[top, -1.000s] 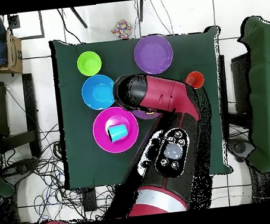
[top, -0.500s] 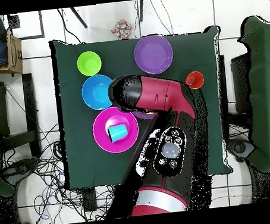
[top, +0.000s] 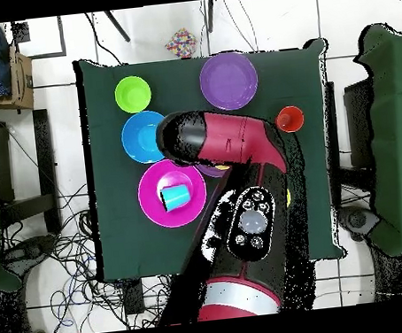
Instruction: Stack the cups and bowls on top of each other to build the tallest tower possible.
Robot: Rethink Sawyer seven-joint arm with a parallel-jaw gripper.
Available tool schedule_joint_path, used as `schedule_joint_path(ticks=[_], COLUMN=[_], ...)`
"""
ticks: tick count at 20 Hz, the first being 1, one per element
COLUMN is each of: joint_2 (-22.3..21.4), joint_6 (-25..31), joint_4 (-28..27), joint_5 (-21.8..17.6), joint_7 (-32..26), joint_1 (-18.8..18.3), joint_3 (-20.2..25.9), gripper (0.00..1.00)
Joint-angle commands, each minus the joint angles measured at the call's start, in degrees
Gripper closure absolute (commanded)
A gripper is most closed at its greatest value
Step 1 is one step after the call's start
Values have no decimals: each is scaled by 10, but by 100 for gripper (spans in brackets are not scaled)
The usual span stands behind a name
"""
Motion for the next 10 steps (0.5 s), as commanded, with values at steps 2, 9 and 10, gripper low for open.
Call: schedule_joint_path(ticks=[2,9,10], joint_2=[-4,-12,-13], joint_6=[-1,10,9], joint_4=[36,40,43], joint_5=[-52,-55,-53], joint_7=[-96,-99,-98], joint_1=[-16,-18,-20], joint_3=[75,74,76], gripper=[100,100,100])
